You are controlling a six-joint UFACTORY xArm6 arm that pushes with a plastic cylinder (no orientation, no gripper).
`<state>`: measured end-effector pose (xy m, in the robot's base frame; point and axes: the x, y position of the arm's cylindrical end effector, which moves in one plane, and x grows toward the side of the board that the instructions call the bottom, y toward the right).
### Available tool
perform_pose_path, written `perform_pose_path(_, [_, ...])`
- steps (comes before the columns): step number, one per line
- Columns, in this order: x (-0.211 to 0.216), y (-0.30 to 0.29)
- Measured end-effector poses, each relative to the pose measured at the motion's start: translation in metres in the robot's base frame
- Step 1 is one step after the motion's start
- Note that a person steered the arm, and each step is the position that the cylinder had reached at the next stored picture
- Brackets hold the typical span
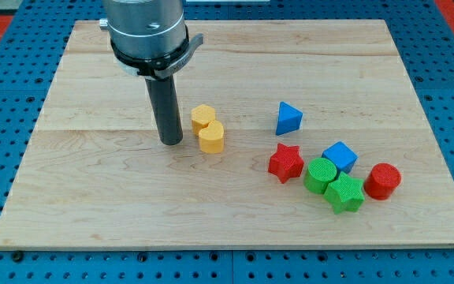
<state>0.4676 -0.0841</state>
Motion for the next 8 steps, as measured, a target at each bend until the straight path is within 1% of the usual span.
perform_pose_path(1, [0.030, 0.026])
perform_pose_path(2, [0.037, 0.087])
perform_pose_path(3, [0.018, 0.118])
perform_pose_path(4, [-0.010, 0.094])
perform_pose_path(5, [0.004, 0.097])
perform_pose_path(6, [0.036, 0.079])
perform_pose_path(7, [0.010, 0.017])
perform_pose_path(8, [-0.022, -0.009])
